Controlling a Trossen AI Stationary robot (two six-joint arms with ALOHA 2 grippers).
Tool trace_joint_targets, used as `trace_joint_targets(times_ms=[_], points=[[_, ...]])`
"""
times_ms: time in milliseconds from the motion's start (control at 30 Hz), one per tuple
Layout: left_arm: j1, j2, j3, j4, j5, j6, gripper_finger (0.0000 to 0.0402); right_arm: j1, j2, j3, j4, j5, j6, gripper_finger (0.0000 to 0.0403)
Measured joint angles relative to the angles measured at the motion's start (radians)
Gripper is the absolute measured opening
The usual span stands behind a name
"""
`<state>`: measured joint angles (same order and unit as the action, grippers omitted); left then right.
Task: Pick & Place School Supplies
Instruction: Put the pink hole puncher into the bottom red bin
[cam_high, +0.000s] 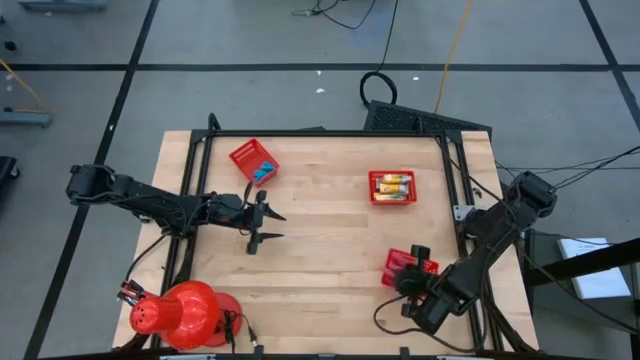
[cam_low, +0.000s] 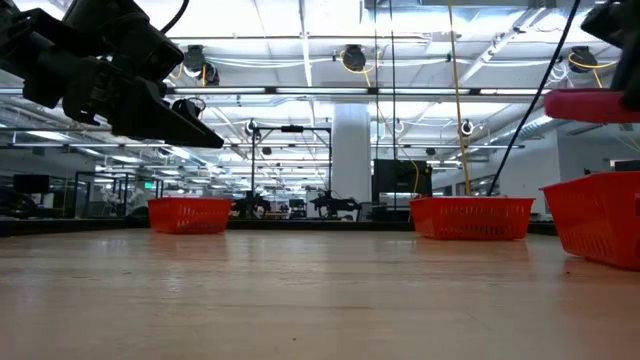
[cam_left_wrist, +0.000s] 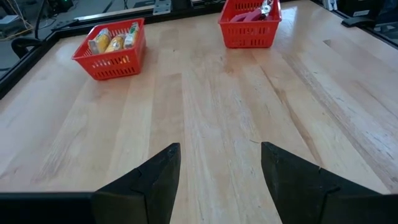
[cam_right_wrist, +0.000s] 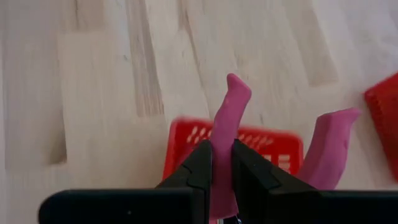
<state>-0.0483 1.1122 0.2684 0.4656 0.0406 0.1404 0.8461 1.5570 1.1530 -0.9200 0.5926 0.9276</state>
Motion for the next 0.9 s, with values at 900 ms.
trace_joint_targets(times_ms=[900], points=[[0.000, 0.000, 0.000, -0.007, 0.000, -0.005, 0.0227, -0.038, 0.001, -0.073, 0.017, -0.178, 0.019, 0.0030]])
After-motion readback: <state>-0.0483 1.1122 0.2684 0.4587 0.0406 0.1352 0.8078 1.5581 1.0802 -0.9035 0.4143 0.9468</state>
